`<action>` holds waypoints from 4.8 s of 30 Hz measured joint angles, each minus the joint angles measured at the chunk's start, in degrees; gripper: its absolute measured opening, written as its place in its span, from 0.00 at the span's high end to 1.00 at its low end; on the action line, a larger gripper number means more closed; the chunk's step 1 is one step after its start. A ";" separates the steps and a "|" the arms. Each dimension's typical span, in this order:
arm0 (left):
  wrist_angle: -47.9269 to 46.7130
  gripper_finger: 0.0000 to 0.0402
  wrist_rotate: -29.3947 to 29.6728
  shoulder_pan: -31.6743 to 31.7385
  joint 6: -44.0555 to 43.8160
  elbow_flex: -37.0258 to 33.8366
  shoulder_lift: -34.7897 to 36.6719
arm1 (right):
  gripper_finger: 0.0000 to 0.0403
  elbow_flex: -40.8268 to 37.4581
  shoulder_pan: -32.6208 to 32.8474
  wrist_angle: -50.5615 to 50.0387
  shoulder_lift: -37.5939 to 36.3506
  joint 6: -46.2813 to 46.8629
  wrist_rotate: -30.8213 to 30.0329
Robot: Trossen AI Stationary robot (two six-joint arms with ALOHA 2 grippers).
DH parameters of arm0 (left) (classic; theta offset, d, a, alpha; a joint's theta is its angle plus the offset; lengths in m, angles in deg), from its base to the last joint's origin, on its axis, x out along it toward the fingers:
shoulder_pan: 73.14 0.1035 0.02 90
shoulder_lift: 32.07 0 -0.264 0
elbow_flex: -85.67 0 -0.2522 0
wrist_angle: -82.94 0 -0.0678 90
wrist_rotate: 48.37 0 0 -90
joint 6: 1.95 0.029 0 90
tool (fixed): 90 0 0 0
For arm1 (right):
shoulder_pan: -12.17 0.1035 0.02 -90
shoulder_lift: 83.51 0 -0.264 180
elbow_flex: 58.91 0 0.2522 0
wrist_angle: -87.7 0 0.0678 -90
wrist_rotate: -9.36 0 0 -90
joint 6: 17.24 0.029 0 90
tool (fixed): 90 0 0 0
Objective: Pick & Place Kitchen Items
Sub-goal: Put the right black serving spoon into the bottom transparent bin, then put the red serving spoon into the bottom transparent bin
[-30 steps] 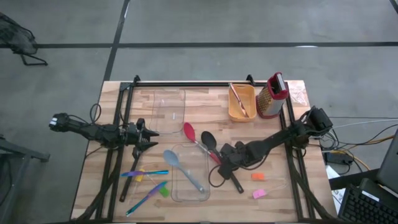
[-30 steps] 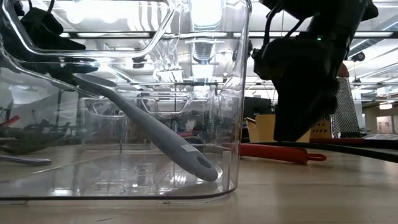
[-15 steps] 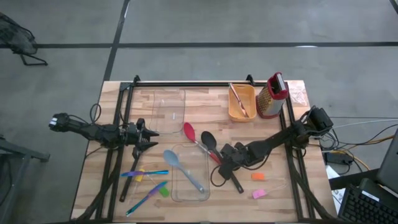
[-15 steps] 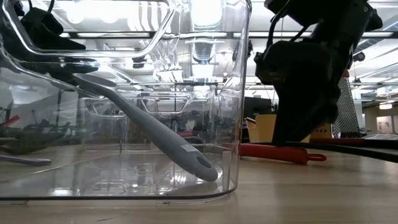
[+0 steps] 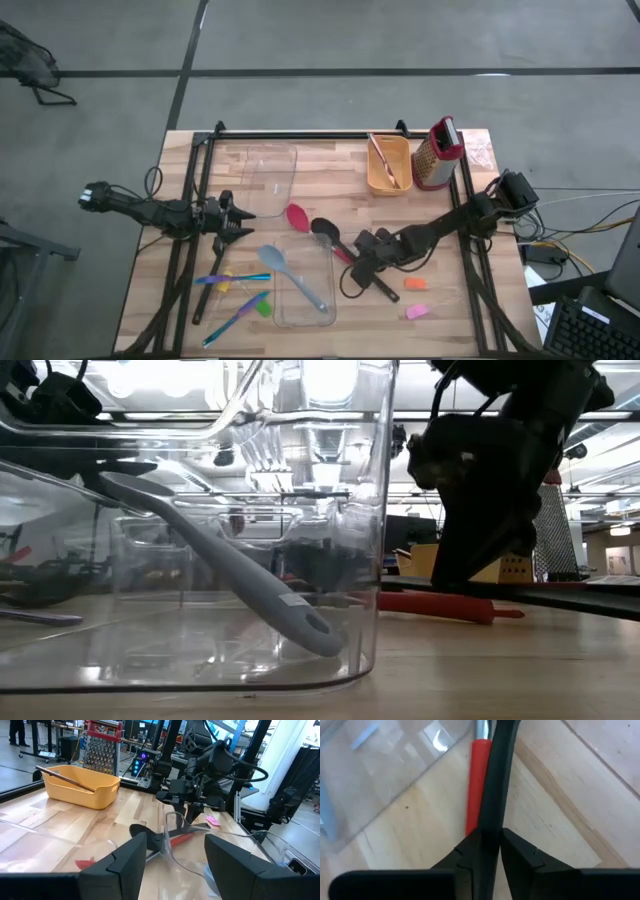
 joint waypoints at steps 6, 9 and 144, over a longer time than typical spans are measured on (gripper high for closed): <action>0.00 0.48 0.00 0.00 0.00 0.00 -0.02 | 0.88 0.37 -0.02 -3.50 -1.51 -0.07 -0.27; 0.00 0.48 0.01 0.00 0.00 0.00 0.00 | 0.92 0.58 0.04 -6.02 -3.40 -0.07 -0.76; 0.00 0.48 -0.01 -0.02 0.00 0.00 -0.29 | 0.66 17.18 3.98 -6.93 -4.08 -16.42 -14.40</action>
